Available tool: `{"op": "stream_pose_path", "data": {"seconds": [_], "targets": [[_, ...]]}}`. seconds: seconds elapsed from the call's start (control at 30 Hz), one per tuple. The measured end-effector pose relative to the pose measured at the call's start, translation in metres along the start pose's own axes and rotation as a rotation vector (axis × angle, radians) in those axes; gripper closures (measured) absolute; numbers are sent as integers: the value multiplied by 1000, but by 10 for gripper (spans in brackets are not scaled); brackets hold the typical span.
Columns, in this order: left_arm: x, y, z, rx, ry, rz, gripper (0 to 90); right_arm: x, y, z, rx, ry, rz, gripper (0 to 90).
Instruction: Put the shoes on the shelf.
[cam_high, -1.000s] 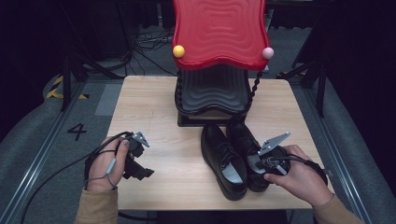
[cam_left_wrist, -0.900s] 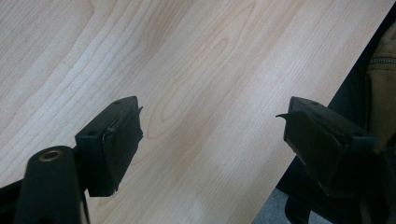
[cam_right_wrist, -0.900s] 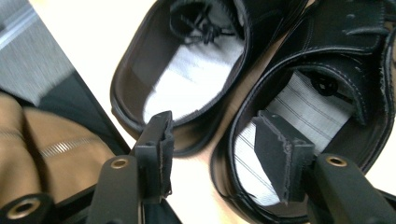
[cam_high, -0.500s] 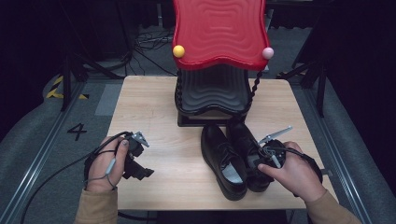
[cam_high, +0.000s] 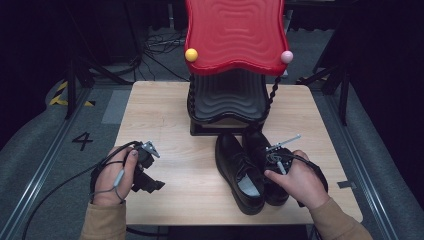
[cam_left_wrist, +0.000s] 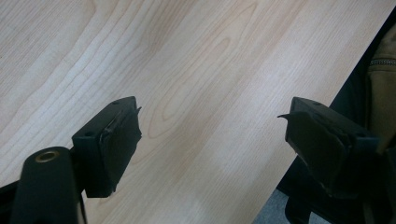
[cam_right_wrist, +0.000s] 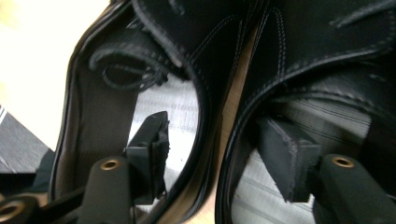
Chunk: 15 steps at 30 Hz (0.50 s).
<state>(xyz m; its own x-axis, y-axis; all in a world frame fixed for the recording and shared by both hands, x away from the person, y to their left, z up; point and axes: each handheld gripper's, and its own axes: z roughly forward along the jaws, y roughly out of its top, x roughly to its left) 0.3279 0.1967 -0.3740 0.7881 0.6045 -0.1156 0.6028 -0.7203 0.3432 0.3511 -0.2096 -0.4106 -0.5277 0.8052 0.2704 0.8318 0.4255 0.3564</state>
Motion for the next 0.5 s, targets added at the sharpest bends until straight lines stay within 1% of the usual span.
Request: {"op": "stream_pose_path", "data": {"seconds": [0.1, 0.13, 0.2, 0.3, 0.37, 0.43, 0.5], "targets": [[0, 0, 0, 0, -2, 1, 186, -1, 2, 8, 6, -13, 4, 475], [1, 0, 0, 1, 6, 5, 186, -2, 3, 11, 14, -13, 4, 481], [1, 0, 0, 1, 4, 6, 186, -2, 4, 17, 28, -22, -6, 508], [0, 0, 0, 0, 0, 3, 186, -1, 6, 22, 22, -66, -14, 545], [0, 0, 0, 3, 1, 0, 189, -1, 8, 23, 18, -81, -22, 567], [0, 0, 0, 3, -1, 3, 191, -1, 11, 24, 32, -93, -26, 599], [0, 1, 1, 2, 0, 5, 191, 2, 15, 25, 57, -112, -36, 638]]}}
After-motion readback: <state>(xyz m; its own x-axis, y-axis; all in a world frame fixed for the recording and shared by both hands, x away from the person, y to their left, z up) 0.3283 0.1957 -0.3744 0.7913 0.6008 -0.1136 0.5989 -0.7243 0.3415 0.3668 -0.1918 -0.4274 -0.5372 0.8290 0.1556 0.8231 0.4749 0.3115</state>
